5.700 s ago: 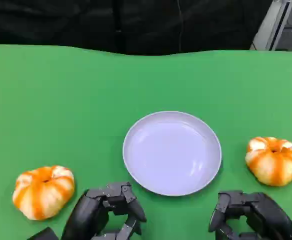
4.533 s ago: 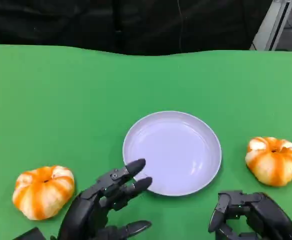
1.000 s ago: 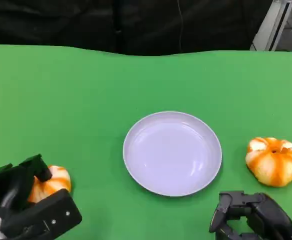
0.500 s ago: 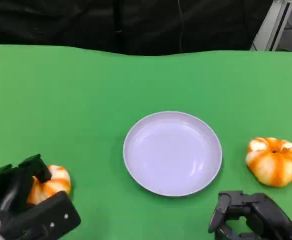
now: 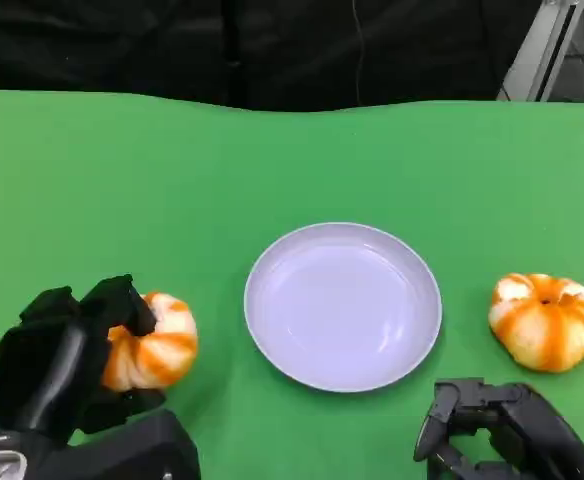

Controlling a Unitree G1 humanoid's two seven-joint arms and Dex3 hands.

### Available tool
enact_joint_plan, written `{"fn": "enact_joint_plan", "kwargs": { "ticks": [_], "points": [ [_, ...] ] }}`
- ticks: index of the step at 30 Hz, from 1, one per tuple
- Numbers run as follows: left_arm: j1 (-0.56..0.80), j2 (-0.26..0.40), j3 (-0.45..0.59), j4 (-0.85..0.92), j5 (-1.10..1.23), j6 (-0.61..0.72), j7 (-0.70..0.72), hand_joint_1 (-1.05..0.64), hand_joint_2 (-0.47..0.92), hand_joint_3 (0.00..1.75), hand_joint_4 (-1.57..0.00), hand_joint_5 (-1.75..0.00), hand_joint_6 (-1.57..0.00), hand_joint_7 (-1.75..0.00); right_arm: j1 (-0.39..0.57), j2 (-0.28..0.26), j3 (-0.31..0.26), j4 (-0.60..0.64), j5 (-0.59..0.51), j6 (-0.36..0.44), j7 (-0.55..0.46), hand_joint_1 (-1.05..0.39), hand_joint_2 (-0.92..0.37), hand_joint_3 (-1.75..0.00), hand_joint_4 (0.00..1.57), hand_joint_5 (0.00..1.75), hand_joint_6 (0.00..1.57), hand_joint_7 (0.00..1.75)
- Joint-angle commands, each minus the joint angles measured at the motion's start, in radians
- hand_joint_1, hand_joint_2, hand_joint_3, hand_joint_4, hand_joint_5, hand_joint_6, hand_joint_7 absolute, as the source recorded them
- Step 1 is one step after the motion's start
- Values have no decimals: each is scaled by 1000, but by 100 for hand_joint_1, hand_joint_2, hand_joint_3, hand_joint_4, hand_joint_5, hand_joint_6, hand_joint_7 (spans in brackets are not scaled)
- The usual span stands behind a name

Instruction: Grasp the bread from the table and place it into the plate.

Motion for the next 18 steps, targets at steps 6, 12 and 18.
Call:
{"fn": "enact_joint_plan", "kwargs": {
  "ticks": [6,12,18],
  "points": [
    [-8,5,-9,-97,32,-16,-21,-8,80,0,-67,-175,-50,-175,1,-7,-1,6,-7,-7,-11,-10,-65,-91,84,144,86,117],
    [-61,-24,-44,-174,63,-36,-54,-7,80,1,-62,-175,-47,-175,4,0,0,8,-7,-4,-13,-11,-65,-91,84,145,86,116],
    [-98,-51,-56,-155,68,-51,-65,-8,79,0,-64,-175,-50,-175,2,6,1,14,-10,-11,-17,-11,-65,-91,84,145,86,116]
  ]
}}
